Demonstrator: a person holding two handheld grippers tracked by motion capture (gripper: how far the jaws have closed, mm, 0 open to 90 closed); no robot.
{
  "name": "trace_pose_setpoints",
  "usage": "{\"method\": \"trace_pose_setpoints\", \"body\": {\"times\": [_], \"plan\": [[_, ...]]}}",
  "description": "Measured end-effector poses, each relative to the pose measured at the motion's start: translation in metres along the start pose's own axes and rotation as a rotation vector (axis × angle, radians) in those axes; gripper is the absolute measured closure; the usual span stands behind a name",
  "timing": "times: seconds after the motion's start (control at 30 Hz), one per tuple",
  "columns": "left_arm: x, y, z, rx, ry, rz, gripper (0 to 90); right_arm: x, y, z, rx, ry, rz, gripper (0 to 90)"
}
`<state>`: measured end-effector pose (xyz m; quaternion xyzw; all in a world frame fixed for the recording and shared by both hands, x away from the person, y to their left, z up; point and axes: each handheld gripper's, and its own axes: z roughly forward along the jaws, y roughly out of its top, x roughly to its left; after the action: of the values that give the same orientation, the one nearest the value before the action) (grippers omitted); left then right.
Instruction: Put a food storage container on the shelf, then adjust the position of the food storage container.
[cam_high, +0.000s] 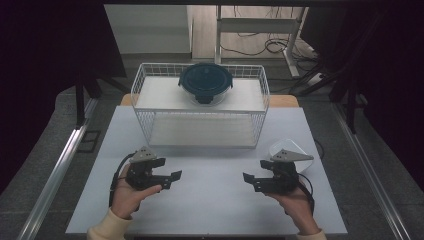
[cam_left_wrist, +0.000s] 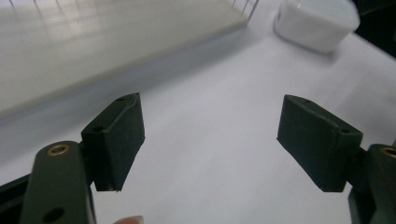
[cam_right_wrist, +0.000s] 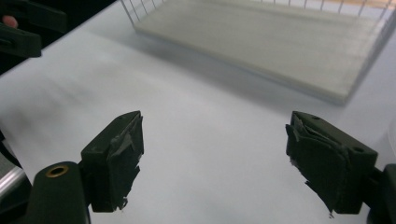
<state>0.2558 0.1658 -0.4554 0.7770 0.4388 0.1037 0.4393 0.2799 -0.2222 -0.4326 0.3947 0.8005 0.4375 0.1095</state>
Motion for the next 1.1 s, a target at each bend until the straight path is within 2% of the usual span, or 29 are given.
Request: {"method": "trace_pose_setpoints", "body": {"times": [0.17,0.47,0.87,1.03,1.07,1.1], "plan": [[0.004,-0.009,0.001,0.022,0.009,-0.014,22.6,-0.006,-0.011,0.0,0.018,-0.002,0.018,20.7],[0.003,-0.01,0.002,0.028,0.013,-0.006,22.5,-0.008,-0.011,0.0,0.019,0.003,0.015,22.1],[0.008,-0.01,0.0,0.018,0.015,-0.028,22.0,-0.01,-0.013,0.005,0.05,0.011,0.012,24.9],[0.008,-0.011,-0.001,0.018,0.011,-0.026,21.9,-0.014,-0.011,0.0,0.054,0.009,0.018,26.8],[0.008,-0.012,-0.001,0.019,0.01,-0.028,21.9,-0.018,-0.009,-0.006,0.038,-0.015,0.021,28.9],[0.009,-0.012,-0.001,0.02,0.009,-0.028,21.9,-0.018,-0.009,-0.006,0.038,-0.015,0.021,28.9]]}}
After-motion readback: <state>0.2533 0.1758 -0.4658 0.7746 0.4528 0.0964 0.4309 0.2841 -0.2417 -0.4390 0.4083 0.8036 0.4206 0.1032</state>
